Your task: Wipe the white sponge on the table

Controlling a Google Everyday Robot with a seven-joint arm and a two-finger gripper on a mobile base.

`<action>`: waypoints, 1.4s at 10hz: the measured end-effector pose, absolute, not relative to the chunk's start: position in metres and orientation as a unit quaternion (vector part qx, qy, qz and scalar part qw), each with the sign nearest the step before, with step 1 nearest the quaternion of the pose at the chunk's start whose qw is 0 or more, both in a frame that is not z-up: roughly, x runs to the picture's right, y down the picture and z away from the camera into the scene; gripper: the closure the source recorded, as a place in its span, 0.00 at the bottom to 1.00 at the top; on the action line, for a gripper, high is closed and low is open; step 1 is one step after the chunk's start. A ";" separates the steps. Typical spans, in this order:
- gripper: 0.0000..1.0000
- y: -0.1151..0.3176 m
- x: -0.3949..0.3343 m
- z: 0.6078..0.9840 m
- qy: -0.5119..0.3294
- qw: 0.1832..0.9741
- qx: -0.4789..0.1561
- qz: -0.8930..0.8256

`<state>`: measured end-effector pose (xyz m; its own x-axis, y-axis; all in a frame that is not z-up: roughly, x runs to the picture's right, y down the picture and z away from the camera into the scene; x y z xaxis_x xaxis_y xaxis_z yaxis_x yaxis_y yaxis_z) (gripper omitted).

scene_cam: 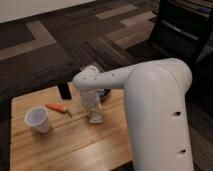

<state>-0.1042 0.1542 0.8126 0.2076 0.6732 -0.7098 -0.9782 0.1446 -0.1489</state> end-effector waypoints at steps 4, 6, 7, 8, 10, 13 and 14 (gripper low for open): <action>1.00 0.154 -0.143 0.798 0.219 0.742 -0.327 0.542; 1.00 0.149 -0.146 0.786 0.211 0.751 -0.324 0.536; 1.00 0.149 -0.146 0.780 0.210 0.754 -0.323 0.532; 1.00 0.150 -0.145 0.776 0.211 0.754 -0.322 0.532; 1.00 0.157 -0.142 0.767 0.216 0.753 -0.323 0.531; 1.00 0.166 -0.132 0.750 0.228 0.755 -0.313 0.530; 1.00 0.165 -0.126 0.742 0.231 0.755 -0.303 0.534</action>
